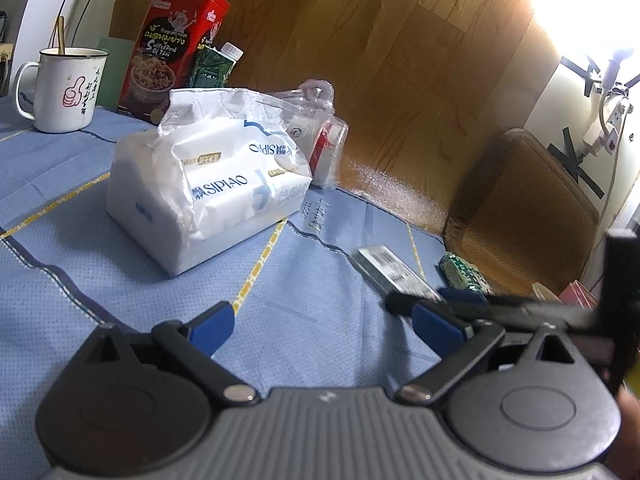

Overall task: Organize soft objects
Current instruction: 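Close the right tool on the white barcode-labelled box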

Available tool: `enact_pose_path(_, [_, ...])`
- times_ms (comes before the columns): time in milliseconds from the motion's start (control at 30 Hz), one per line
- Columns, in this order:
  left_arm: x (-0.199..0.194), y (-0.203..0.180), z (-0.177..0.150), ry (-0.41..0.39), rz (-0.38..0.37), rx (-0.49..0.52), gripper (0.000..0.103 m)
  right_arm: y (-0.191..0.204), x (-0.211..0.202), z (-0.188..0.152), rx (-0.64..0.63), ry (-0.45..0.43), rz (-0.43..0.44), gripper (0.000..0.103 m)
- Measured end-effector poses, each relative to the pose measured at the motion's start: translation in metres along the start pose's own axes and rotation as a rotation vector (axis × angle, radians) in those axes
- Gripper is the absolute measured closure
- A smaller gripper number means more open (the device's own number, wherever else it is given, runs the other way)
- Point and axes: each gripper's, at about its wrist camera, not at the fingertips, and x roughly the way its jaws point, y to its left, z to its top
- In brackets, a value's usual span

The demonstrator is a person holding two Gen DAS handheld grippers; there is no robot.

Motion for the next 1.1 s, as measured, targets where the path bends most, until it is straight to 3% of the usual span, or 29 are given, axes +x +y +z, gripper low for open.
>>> enact_pose_path(467, [0.001, -0.006, -0.002, 0.016, -0.005, 0.038, 0.004, 0.031, -0.091, -0.073, 0.021, -0.038, 0.023, 0.039])
enact_pose_path(733, [0.003, -0.019, -0.007, 0.043, -0.017, 0.125, 0.003, 0.044, -0.127, -0.107, 0.024, -0.069, -0.034, 0.039])
enact_pose_path(833, [0.004, -0.019, -0.007, 0.055, -0.022, 0.128, 0.003, 0.046, -0.134, -0.116, 0.017, -0.085, -0.03, 0.03])
enact_pose_path(967, [0.002, -0.017, -0.007, 0.091, -0.059, 0.117, 0.003, 0.044, -0.131, -0.114, 0.028, -0.092, -0.03, 0.031])
enact_pose_path(1033, [-0.004, -0.019, -0.011, 0.11, -0.081, 0.113, 0.003, 0.045, -0.134, -0.117, 0.021, -0.099, -0.027, 0.041])
enact_pose_path(1100, [-0.015, -0.024, -0.016, 0.128, -0.109, 0.11, 0.004, 0.043, -0.135, -0.117, 0.034, -0.105, -0.015, 0.041])
